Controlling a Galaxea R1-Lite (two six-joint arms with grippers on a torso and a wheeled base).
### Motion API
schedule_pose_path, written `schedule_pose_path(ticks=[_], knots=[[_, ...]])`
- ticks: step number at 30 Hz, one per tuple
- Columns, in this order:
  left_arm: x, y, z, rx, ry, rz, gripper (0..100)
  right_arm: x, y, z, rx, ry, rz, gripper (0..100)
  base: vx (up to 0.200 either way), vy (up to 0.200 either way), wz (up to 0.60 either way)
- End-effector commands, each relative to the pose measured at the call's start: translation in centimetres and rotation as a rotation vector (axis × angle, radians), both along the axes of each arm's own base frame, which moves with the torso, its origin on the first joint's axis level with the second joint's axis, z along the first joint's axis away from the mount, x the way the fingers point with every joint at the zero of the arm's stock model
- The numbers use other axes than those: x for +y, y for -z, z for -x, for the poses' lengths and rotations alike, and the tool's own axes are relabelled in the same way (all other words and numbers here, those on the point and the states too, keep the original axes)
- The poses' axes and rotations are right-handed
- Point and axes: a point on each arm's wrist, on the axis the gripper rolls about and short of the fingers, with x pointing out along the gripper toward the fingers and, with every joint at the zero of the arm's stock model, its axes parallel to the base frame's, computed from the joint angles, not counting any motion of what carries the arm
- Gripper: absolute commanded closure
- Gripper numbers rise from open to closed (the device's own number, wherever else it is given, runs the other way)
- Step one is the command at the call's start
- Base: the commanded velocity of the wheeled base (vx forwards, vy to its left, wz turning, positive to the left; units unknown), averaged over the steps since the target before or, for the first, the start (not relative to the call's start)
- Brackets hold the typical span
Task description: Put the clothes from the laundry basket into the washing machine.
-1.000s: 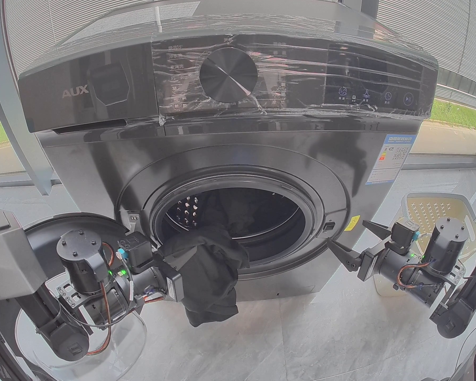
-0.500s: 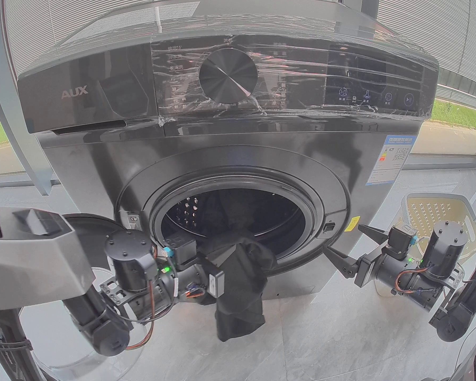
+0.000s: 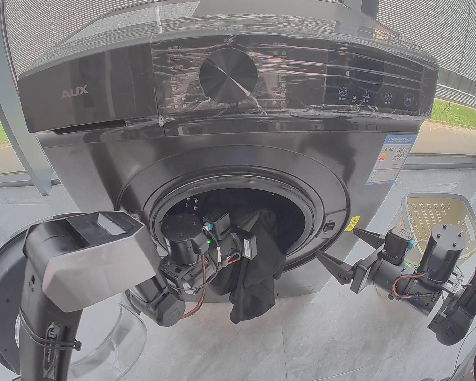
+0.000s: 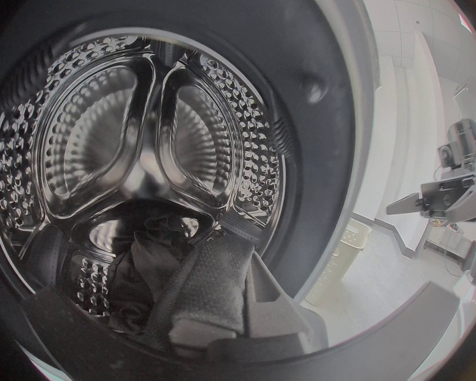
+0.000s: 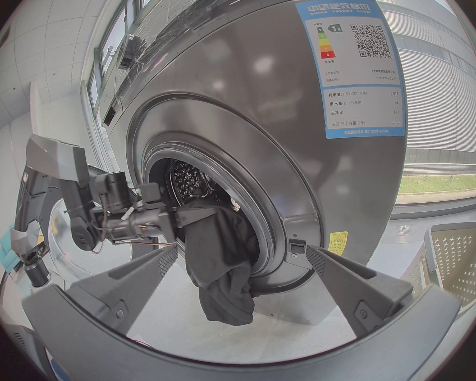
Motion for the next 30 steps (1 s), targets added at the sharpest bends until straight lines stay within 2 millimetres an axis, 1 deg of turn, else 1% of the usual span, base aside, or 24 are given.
schedule_pose_path(ticks=[1, 4, 5, 8, 9, 11, 12, 16, 20, 23, 26, 27, 30], knots=[[-1.2, 4.1, -2.6, 0.038, -0.022, -0.023, 100, 0.1, -0.1, 0.1, -0.006, -0.006, -0.004, 0, 0.000, 0.000, 0.00], [-1.5, 4.6, -3.2, 0.055, -0.019, -0.036, 100, 0.1, -0.1, 0.1, -0.006, -0.006, -0.004, 0, 0.000, 0.000, 0.00], [-1.3, 4.5, -3.6, 0.051, -0.026, -0.034, 100, 0.1, -0.1, 0.1, -0.006, -0.006, -0.004, 0, 0.000, 0.000, 0.00], [-1.5, 3.5, -5.3, 0.036, -0.047, -0.015, 100, 0.1, -0.1, 0.1, -0.006, -0.007, -0.002, 0, 0.000, 0.000, 0.00], [-1.6, 2.8, -6.1, 0.033, -0.059, -0.009, 100, 0.1, -0.1, 0.1, -0.006, -0.007, -0.002, 0, 0.000, 0.000, 0.00], [-1.6, 2.3, -6.9, 0.035, -0.079, -0.008, 100, 0.2, -0.1, 0.1, -0.005, -0.008, -0.002, 0, 0.000, 0.000, 0.00], [-1.7, 1.7, -7.6, 0.036, -0.113, -0.004, 100, 0.2, 0.0, 0.1, -0.002, -0.010, 0.000, 0, 0.000, 0.000, 0.00], [-2.0, 0.9, -9.7, 0.032, -0.169, 0.002, 100, 0.2, -0.1, 0.1, -0.004, -0.010, -0.001, 0, 0.000, 0.000, 0.00], [-2.2, 1.1, -11.4, 0.038, -0.209, 0.000, 100, 0.2, 0.0, 0.1, -0.001, -0.010, 0.001, 0, 0.000, 0.000, 0.00], [-2.5, 1.0, -12.3, 0.037, -0.221, 0.005, 100, 0.2, 0.1, 0.1, 0.002, -0.010, 0.002, 0, 0.000, 0.000, 0.00], [-2.1, 0.7, -14.0, 0.016, -0.286, 0.032, 100, 0.2, 0.1, 0.0, 0.002, -0.010, 0.002, 0, 0.000, 0.000, 0.00], [-1.9, 0.7, -14.3, 0.013, -0.294, 0.035, 100, 0.2, 0.1, 0.0, 0.002, -0.010, 0.002, 0, 0.000, 0.000, 0.00], [-1.9, 0.6, -14.5, 0.013, -0.297, 0.035, 100, 0.2, 0.1, 0.0, 0.000, -0.010, 0.001, 0, 0.000, 0.000, 0.00]])
